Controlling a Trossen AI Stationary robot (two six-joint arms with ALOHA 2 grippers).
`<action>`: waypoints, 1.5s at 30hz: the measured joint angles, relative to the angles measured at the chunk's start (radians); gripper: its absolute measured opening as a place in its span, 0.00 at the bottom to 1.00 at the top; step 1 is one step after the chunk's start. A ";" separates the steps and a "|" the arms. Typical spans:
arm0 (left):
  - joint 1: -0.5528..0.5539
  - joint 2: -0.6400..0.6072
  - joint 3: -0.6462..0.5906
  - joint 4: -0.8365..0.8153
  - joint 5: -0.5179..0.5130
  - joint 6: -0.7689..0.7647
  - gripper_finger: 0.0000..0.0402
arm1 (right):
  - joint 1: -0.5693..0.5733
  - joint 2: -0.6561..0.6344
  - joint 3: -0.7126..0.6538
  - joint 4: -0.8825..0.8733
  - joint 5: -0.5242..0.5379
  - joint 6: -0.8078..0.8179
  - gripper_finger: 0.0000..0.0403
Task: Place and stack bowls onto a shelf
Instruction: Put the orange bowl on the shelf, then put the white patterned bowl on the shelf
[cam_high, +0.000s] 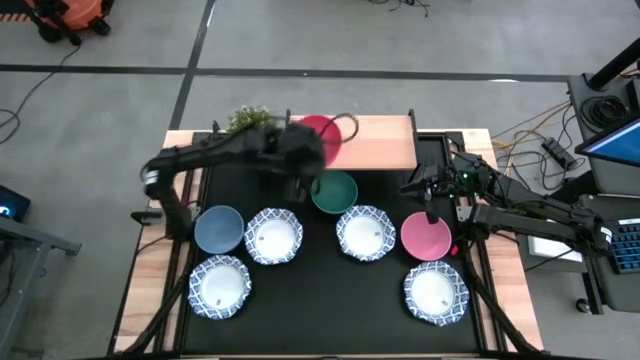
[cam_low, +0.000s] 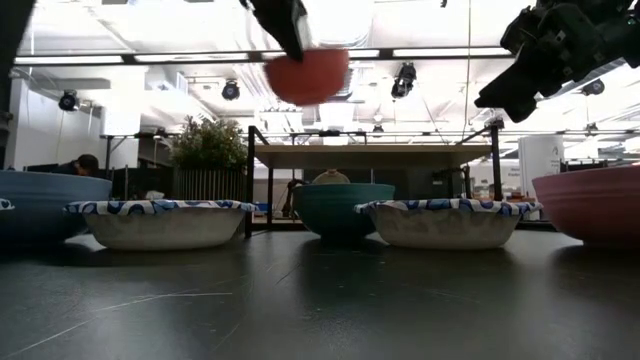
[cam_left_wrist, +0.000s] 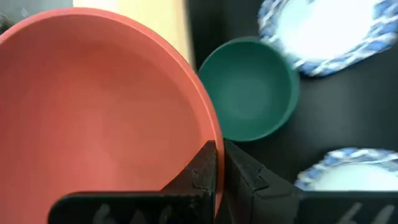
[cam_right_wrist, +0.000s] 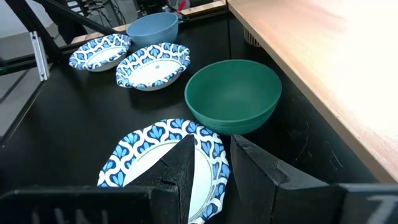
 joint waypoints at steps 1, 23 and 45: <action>0.029 0.026 0.025 -0.011 0.019 0.012 0.00 | 0.000 0.000 0.000 0.000 0.000 0.000 0.24; 0.283 0.250 0.190 -0.054 0.252 0.084 0.03 | 0.000 0.000 -0.024 -0.001 -0.004 0.042 0.24; 0.221 0.066 0.225 -0.100 0.382 -0.096 0.23 | 0.154 0.003 -0.025 0.197 -0.075 0.202 0.24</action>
